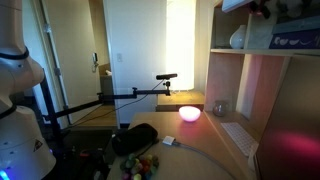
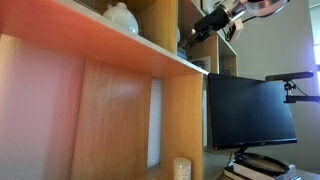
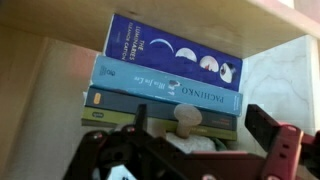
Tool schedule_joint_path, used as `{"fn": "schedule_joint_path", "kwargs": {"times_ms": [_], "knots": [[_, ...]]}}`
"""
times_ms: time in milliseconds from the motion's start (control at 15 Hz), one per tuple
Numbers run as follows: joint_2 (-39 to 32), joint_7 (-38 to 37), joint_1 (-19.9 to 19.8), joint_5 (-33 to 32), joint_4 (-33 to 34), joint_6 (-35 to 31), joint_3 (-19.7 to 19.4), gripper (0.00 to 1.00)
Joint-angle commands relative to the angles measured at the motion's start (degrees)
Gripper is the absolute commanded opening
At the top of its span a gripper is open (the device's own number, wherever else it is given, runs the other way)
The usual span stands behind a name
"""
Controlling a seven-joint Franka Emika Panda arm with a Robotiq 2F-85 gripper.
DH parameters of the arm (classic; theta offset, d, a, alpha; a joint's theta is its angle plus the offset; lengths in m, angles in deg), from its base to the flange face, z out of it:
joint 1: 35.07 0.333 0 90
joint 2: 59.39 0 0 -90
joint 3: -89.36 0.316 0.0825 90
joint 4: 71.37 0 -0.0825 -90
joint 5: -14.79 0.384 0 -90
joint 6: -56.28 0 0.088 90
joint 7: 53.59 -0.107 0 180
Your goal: Pick up the white object from the second shelf from the right and place it on the table
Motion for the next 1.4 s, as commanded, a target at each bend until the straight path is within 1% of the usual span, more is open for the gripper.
{"fn": "schedule_joint_path", "kwargs": {"times_ms": [0,533,800,1000,1333], "knots": [[-0.9,1.1,0.2,-0.3,1.7,0.1,0.5,1.0],[-1.1,0.2,1.0,-0.8,2.4,-0.2,0.1,1.0],[-2.6,-0.2,1.2,-1.1,4.1,0.1,-0.1,1.0],[-3.9,-0.6,1.5,-1.6,5.5,-1.6,-0.4,1.0],[-5.0,-0.3,1.2,-1.5,7.0,-1.2,-0.4,1.0]]}}
